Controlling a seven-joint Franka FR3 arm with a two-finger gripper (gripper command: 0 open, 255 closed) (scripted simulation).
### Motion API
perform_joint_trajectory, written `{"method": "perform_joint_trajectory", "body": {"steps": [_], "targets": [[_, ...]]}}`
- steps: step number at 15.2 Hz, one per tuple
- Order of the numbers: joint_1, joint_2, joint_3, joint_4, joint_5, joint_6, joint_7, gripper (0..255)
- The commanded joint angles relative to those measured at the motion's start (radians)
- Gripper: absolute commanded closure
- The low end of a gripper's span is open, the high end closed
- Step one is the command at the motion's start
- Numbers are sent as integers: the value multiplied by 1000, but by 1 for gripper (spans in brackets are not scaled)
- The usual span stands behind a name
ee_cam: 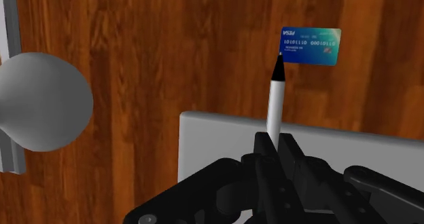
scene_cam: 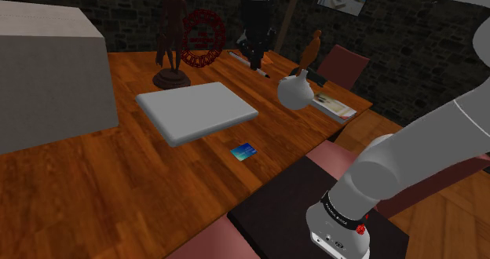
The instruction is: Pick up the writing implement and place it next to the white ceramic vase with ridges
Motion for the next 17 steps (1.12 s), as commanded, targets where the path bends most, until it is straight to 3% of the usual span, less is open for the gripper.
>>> {"method": "perform_joint_trajectory", "body": {"steps": [1,17], "targets": [[-11,-43,-38,-39,-3,7,-54,255],[-117,-195,-331,-232,-129,122,-421,255]]}}
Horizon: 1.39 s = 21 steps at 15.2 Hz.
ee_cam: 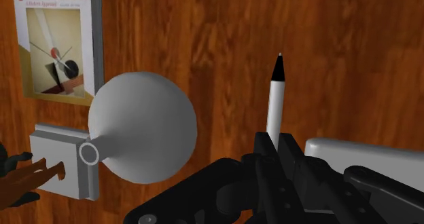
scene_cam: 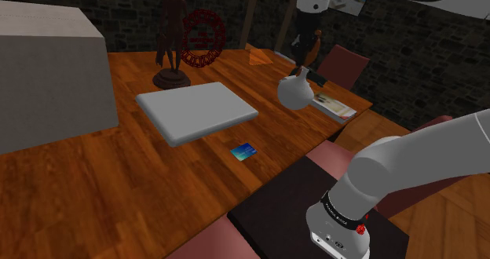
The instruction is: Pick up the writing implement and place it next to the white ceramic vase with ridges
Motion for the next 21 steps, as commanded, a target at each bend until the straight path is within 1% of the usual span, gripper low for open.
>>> {"method": "perform_joint_trajectory", "body": {"steps": [1,21], "targets": [[-4,-4,-12,-26,-7,26,-11,255],[-1,0,-15,-290,-19,285,52,255]]}}
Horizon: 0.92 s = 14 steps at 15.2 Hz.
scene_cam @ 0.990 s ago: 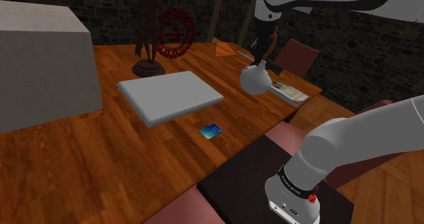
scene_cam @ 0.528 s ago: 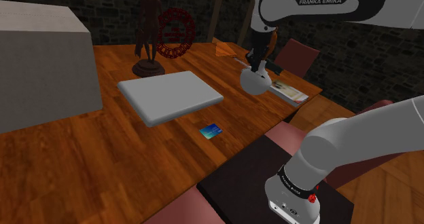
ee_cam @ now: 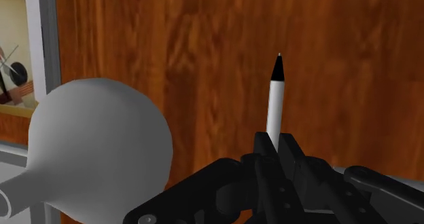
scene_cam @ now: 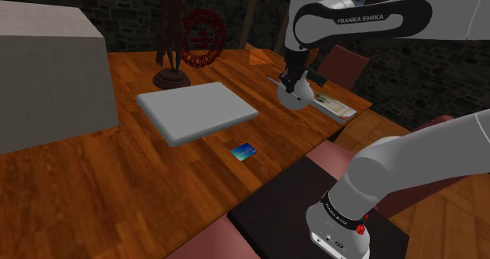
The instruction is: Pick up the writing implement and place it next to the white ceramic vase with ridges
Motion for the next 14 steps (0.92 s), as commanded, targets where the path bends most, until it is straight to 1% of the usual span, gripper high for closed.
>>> {"method": "perform_joint_trajectory", "body": {"steps": [1,14], "targets": [[0,4,0,-25,-2,28,7,255],[-7,63,3,-155,-26,211,59,255]]}}
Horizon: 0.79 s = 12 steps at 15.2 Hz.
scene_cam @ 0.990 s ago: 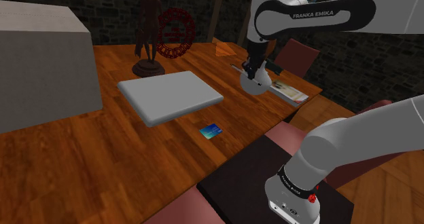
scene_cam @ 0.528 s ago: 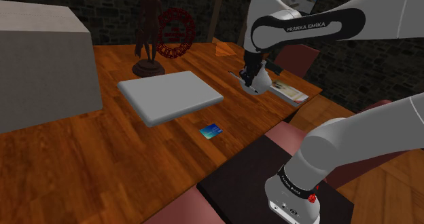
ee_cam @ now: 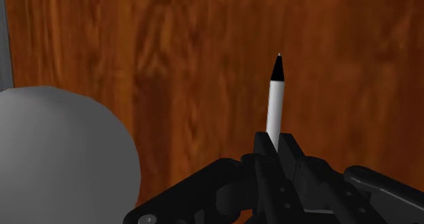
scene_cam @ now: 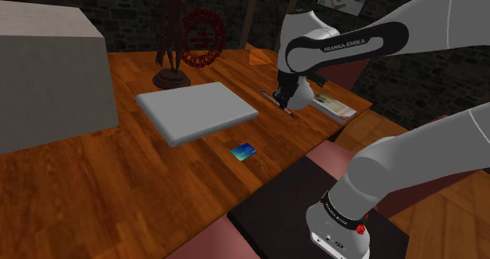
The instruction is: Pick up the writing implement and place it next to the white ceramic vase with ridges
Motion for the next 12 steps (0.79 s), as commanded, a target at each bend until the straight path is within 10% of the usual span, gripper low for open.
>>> {"method": "perform_joint_trajectory", "body": {"steps": [1,12], "targets": [[-2,15,0,-17,-6,32,9,255],[-17,102,7,-94,-44,189,63,255]]}}
